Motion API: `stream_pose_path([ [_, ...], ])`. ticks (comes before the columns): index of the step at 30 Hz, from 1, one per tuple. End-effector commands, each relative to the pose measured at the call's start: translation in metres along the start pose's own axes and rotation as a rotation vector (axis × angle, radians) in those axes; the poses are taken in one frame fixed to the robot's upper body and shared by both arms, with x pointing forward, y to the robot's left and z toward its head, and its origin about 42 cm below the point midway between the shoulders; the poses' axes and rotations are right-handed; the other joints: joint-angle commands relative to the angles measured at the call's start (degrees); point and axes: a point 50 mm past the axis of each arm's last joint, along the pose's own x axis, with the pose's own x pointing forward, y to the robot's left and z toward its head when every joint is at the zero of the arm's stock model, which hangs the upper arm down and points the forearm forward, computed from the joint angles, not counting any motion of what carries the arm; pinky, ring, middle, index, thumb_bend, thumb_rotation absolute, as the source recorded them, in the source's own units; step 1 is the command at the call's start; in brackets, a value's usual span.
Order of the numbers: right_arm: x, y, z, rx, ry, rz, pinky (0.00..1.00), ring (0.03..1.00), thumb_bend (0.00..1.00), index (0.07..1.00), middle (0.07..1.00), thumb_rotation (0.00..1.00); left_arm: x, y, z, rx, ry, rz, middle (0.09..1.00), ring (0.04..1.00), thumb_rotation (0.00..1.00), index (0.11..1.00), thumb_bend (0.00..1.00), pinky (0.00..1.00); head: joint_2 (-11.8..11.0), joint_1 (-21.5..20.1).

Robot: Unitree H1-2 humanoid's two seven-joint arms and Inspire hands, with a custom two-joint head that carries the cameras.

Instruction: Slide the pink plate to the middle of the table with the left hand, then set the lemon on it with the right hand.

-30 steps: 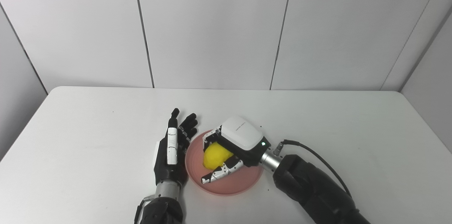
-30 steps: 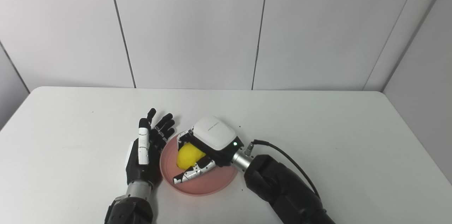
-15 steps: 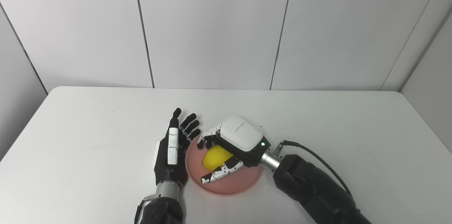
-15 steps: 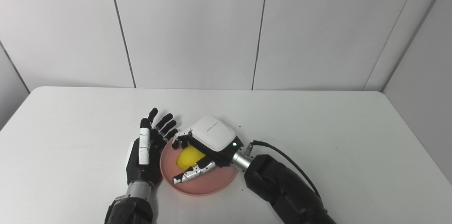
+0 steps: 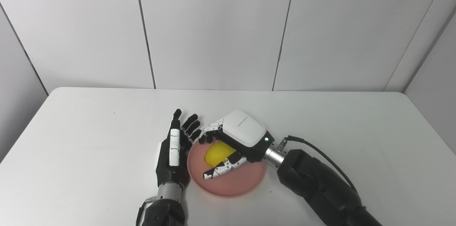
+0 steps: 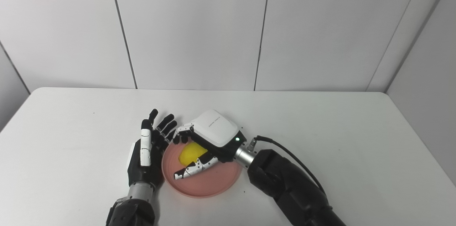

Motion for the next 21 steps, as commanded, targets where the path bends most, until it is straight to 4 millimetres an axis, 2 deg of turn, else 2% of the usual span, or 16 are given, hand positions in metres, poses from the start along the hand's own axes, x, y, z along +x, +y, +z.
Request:
stream_pose_path([
  [1, 0.020, -0.036, 0.007, -0.019, -0.049, -0.111, 0.47, 0.512, 0.82, 0.578, 0.553, 0.90, -0.003, -0.010, -0.015, -0.035, 0.063, 0.024, 0.807, 0.840, 0.85, 0.953, 0.81, 0.87, 0.03, 0.04],
  [2, 0.022, -0.039, 0.009, -0.020, -0.054, -0.122, 0.47, 0.518, 0.82, 0.580, 0.552, 0.91, -0.003, -0.010, -0.016, -0.034, 0.062, 0.023, 0.814, 0.849, 0.84, 0.956, 0.81, 0.88, 0.03, 0.04],
  [5, 0.024, -0.047, 0.013, -0.022, -0.062, -0.141, 0.42, 0.458, 0.81, 0.585, 0.510, 0.85, -0.002, -0.010, -0.016, -0.027, 0.061, 0.019, 0.836, 0.865, 0.85, 0.958, 0.81, 0.88, 0.01, 0.03],
  [6, 0.024, -0.048, 0.013, -0.021, -0.062, -0.144, 0.40, 0.446, 0.80, 0.588, 0.508, 0.79, -0.002, -0.010, -0.016, -0.025, 0.061, 0.019, 0.884, 0.890, 0.86, 0.956, 0.82, 0.89, 0.01, 0.03],
  [8, 0.024, -0.051, 0.013, -0.018, -0.060, -0.149, 0.40, 0.443, 0.80, 0.593, 0.514, 0.75, -0.001, -0.009, -0.015, -0.022, 0.063, 0.023, 0.937, 0.922, 0.86, 0.958, 0.82, 0.90, -0.12, -0.12],
  [13, 0.024, -0.055, 0.012, 0.019, -0.026, -0.157, 0.46, 0.551, 0.81, 0.613, 0.606, 0.76, -0.001, -0.007, -0.016, -0.024, 0.062, 0.018, 0.944, 0.934, 0.86, 0.990, 0.82, 0.90, -0.12, -0.64],
  [16, 0.022, -0.057, 0.009, 0.081, 0.003, -0.191, 0.52, 0.629, 0.82, 0.661, 0.675, 0.79, -0.001, -0.006, -0.015, -0.030, 0.067, 0.019, 0.866, 0.898, 0.86, 0.994, 0.83, 0.91, -0.10, -0.68],
  [18, 0.019, -0.057, 0.006, 0.151, 0.039, -0.229, 0.61, 0.689, 0.82, 0.702, 0.718, 0.81, -0.001, -0.005, -0.014, -0.037, 0.069, 0.023, 0.820, 0.874, 0.86, 0.979, 0.83, 0.91, 0.02, -0.71],
  [19, 0.014, -0.054, 0.003, 0.237, 0.089, -0.264, 0.62, 0.694, 0.82, 0.706, 0.722, 0.82, 0.000, -0.004, -0.012, -0.034, 0.066, 0.030, 0.817, 0.873, 0.85, 0.978, 0.83, 0.91, 0.16, -0.75],
  [21, 0.007, -0.048, 0.000, 0.368, 0.164, -0.317, 0.70, 0.768, 0.82, 0.754, 0.783, 0.85, 0.002, -0.001, -0.008, -0.031, 0.056, 0.036, 0.817, 0.872, 0.86, 0.982, 0.82, 0.90, 0.15, -0.73],
])
